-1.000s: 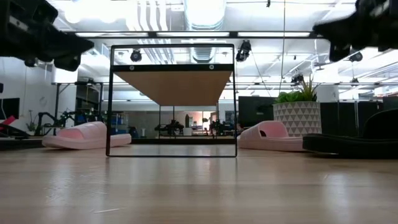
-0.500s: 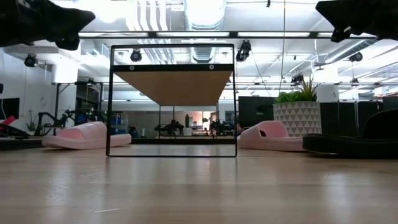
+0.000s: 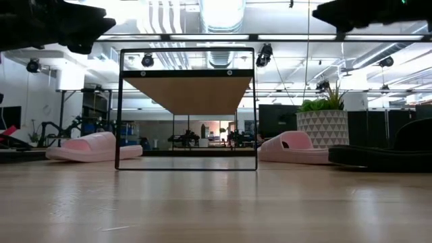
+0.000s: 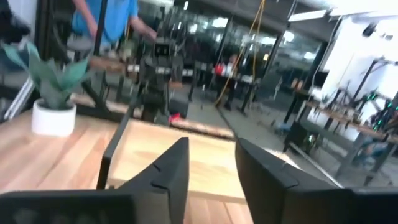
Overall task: Pick and place slides into the shelf
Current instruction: Put the right pink slipper on the shelf
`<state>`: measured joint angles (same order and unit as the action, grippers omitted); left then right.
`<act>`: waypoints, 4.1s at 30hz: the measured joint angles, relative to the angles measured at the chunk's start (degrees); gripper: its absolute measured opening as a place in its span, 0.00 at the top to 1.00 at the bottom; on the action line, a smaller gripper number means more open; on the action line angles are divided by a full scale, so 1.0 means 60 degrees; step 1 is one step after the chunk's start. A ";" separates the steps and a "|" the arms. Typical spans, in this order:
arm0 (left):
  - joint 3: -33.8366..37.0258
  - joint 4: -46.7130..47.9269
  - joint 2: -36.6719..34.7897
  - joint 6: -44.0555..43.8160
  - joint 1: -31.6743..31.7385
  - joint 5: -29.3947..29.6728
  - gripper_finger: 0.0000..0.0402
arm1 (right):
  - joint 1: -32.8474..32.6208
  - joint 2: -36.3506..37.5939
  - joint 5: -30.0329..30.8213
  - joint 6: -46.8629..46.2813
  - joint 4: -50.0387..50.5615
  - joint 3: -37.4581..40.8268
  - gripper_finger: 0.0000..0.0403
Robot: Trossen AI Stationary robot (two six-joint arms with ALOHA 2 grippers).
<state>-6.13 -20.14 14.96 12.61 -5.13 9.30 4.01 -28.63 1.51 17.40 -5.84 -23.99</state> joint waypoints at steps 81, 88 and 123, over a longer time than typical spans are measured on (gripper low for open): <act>-0.0003 0.0015 0.0797 -0.0031 0.0000 -0.0004 0.52 | 0.0850 -1.0190 0.5790 0.0355 0.3845 -0.3357 0.94; 0.0000 0.0011 0.0797 -0.0031 0.0000 -0.0004 0.52 | 0.0914 -1.0111 0.6287 0.0355 0.3852 -0.3341 0.97; -0.0001 -0.0022 0.0779 -0.0023 0.0001 -0.0005 0.52 | 0.0208 -0.4143 0.1745 0.2172 0.2280 -0.3428 0.98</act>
<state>-6.14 -20.28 19.64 12.47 -5.12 9.27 5.26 -53.49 11.98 30.43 7.84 -44.56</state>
